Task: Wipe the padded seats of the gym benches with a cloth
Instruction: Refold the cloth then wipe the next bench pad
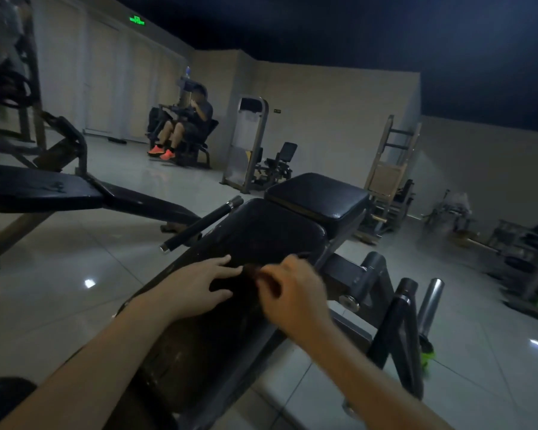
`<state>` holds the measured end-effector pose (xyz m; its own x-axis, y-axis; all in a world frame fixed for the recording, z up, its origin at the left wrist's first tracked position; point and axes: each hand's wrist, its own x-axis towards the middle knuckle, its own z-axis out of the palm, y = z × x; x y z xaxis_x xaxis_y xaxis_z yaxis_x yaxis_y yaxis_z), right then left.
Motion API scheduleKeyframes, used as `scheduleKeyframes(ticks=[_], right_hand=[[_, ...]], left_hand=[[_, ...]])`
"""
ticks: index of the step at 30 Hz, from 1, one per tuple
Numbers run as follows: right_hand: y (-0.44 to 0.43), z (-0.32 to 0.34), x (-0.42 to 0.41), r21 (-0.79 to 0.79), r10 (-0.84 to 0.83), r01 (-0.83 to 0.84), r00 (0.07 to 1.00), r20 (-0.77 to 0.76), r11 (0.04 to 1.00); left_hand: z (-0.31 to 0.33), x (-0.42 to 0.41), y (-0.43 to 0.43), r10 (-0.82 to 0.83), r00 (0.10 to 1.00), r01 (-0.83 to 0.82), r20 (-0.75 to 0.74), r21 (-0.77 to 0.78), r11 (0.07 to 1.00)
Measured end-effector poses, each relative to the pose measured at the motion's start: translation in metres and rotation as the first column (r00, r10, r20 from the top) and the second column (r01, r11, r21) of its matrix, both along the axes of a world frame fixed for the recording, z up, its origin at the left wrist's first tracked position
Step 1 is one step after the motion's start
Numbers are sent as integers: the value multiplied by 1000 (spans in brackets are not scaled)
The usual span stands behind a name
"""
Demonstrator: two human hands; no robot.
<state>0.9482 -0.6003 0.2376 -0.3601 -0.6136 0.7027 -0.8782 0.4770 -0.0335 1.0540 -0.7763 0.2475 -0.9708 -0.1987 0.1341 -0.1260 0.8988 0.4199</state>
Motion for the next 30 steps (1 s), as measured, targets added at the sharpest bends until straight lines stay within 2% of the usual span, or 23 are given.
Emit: scheduleKeyframes(ticks=[3,6,9,12,14,17,21,23,26,28,30], right_hand=[[1,-15,19,72,126,-124,992,-25,990],[4,-3,3,108,145,-134,985,-91,985],[9,25,-39,11,-4,5,992,-127,1000],[13,52,-77,-114,-183,177,982,-50,978],[11,50,-80,-163,-207,199,978,-33,967],[9,24,-55,-171,-109,103,994,-25,980],[10,-10,-21,-38,123,-126,990,-73,991],[10,-5,-28,24,178,-177,978,-112,984],[13,18,-60,-58,67,-75,989,-132,995],[15,33,-75,-184,-67,56,996,-54,981],[12,31,-73,-277,-130,120,991,-19,953]], left_hand=[[-2,4,6,51,999,-51,-3,30,998],[-8,12,9,87,996,-87,-1,82,993],[-18,20,17,112,994,-109,-10,156,982],[-32,27,25,166,984,-154,-58,174,973],[-41,28,29,193,977,-172,-95,197,965],[-55,26,37,220,973,-204,-65,191,960],[-68,25,46,259,964,-249,-59,138,959],[-69,31,44,257,965,-249,-42,151,957],[-66,51,39,245,969,-245,26,189,951],[-66,65,40,255,965,-261,58,188,947],[-66,75,45,261,963,-269,70,169,948]])
